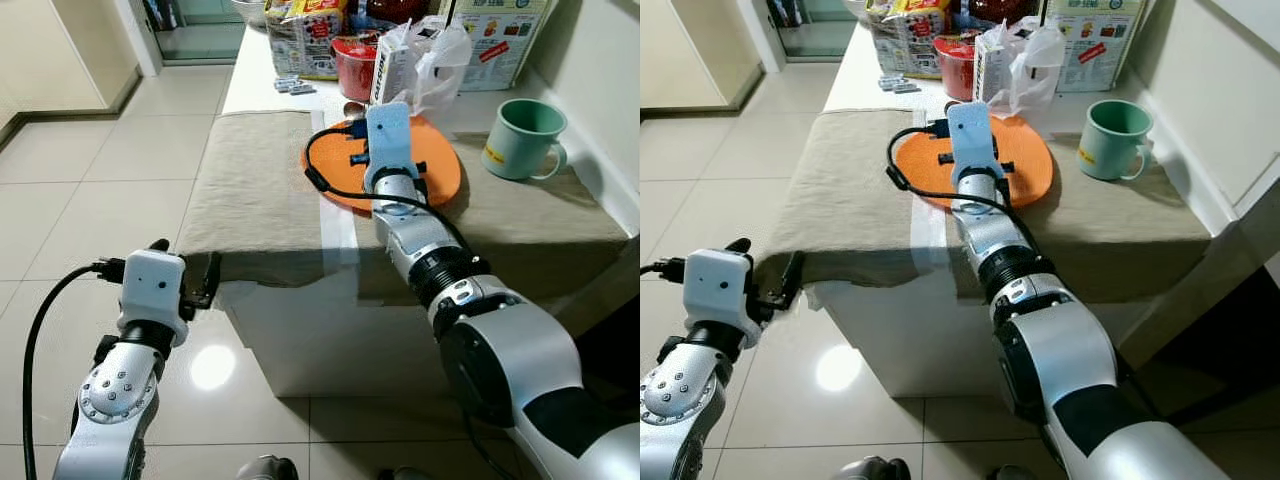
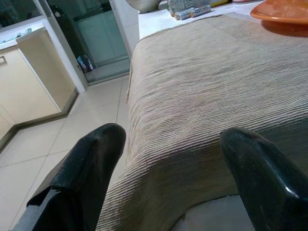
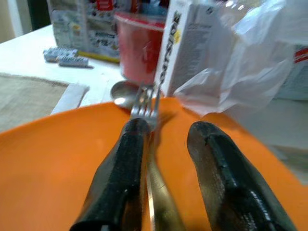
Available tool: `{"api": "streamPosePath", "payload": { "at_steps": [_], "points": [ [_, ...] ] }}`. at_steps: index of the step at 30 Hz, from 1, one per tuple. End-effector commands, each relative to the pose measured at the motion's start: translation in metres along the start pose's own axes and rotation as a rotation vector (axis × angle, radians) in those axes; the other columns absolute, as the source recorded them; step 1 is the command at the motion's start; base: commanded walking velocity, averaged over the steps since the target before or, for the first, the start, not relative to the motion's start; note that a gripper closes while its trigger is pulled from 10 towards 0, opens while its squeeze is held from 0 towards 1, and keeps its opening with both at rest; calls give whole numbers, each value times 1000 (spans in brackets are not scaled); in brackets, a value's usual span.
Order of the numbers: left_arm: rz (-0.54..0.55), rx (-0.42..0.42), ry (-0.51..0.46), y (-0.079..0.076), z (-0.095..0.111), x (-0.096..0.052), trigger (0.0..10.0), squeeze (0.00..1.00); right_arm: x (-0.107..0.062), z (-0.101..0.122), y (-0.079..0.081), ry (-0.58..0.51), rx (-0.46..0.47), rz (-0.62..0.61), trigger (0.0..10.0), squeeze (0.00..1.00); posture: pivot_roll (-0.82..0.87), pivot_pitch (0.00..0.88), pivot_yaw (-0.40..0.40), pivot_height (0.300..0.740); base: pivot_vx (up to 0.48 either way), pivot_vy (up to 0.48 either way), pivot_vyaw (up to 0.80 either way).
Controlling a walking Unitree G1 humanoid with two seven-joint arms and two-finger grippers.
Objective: Setting the table
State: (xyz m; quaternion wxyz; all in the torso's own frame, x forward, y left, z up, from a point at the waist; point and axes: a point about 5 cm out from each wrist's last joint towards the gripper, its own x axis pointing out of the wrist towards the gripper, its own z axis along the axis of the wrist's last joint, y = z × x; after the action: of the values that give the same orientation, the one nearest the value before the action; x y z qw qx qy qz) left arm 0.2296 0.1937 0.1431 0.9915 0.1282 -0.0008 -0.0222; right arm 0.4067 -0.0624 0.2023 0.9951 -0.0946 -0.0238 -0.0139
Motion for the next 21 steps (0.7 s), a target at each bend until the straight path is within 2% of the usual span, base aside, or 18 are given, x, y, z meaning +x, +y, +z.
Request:
{"api": "streamPosePath", "payload": {
  "at_steps": [1,12,15,16,18,21],
  "points": [
    [-2,16,-1,4,2,-1,10000,0,3,12,0,-21,16,-6,10000,1000,77,94,67,740,0,0,0],
    [-3,15,-4,2,2,0,10000,0,7,30,-2,-66,34,-2,10000,1000,80,88,61,740,0,0,0],
    [-3,25,-2,1,2,2,10000,0,8,33,-1,-80,10,-1,10000,1000,78,91,62,740,0,0,0],
    [-8,30,-6,0,3,3,10000,0,7,32,0,-83,-3,3,10000,12,74,92,64,740,0,0,0],
    [-10,31,-10,0,4,4,10000,0,6,30,1,-86,-32,-1,10000,0,72,92,65,740,0,0,0],
    [-10,28,-14,0,5,5,10000,0,5,27,2,-88,-26,15,10000,0,68,94,67,740,0,0,0]
  ]
}}
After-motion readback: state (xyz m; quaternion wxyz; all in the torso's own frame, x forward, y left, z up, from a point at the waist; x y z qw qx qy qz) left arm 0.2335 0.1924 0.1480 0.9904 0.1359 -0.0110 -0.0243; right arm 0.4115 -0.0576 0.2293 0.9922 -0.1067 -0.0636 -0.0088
